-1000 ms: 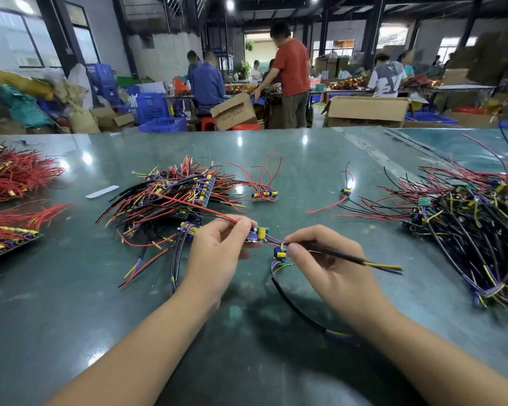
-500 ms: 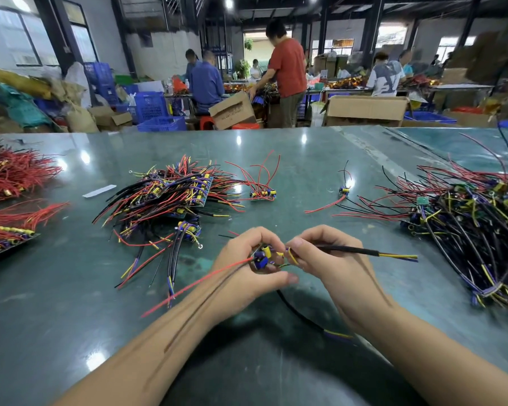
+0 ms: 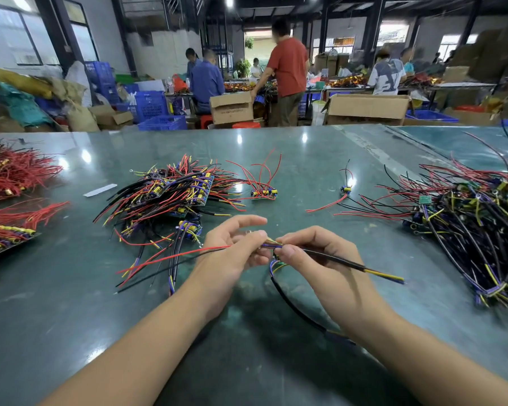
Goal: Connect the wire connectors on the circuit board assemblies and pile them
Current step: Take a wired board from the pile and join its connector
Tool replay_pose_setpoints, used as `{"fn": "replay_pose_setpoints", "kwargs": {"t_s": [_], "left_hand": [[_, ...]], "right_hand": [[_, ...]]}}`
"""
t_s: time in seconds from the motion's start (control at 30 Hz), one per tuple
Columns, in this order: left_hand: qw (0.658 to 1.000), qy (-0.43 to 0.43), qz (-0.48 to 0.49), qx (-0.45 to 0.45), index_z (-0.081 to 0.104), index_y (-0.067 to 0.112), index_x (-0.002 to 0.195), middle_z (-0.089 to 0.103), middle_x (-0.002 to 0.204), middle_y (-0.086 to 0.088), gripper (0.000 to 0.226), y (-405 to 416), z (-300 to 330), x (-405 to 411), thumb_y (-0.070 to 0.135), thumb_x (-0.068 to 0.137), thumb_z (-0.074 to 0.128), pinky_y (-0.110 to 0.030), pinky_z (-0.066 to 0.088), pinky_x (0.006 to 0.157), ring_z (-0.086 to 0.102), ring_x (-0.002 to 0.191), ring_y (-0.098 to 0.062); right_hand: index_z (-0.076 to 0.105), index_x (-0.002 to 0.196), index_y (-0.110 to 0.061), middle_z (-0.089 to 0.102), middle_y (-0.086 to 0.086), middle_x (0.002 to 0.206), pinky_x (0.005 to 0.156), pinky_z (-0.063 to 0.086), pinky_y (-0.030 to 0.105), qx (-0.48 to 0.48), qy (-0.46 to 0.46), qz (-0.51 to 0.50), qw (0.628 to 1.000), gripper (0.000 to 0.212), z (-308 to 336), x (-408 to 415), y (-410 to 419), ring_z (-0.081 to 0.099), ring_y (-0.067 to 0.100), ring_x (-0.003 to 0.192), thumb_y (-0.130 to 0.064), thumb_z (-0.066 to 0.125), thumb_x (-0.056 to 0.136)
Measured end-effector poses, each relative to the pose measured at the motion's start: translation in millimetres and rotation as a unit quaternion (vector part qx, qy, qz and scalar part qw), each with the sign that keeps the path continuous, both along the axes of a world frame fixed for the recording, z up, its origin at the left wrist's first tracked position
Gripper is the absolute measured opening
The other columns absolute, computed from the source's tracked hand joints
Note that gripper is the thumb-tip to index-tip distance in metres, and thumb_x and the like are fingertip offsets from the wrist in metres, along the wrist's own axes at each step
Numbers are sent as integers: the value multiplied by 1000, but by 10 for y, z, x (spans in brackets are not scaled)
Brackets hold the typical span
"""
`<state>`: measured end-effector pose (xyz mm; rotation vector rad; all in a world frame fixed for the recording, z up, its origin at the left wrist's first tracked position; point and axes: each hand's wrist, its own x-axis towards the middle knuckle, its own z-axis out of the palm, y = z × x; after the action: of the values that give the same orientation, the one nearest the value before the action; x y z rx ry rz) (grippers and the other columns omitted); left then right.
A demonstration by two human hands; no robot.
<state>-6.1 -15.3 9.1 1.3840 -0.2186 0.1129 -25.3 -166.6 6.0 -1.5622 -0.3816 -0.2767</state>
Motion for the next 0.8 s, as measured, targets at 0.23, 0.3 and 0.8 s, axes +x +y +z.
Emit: {"fn": "replay_pose_setpoints", "kwargs": {"t_s": [0.23,0.3,0.8], "left_hand": [[991,57,-84,-90,75,9,76,70,72,-8,14,63,65,-5,16,72,64,-17,52,56,65,58,-10],[987,65,-107,-104,77,11,75,71,72,-8,14,79,91,-24,14,73,63,-16,53,56,66,59,-10],[989,96,-90,-71,70,7,79,71,73,-14,11,53,79,-12,13,74,62,-20,56,56,70,63,-19]], "right_hand": [[67,72,-5,67,10,71,68,56,22,218,164,87,958,7,83,32,-86,69,17,69,-8,69,66],[67,68,-4,67,10,70,64,55,19,276,196,116,934,4,119,29,-106,69,17,67,-3,66,64],[72,67,-8,71,9,74,58,55,17,355,236,91,900,24,174,131,-185,69,12,63,-22,60,83]]}}
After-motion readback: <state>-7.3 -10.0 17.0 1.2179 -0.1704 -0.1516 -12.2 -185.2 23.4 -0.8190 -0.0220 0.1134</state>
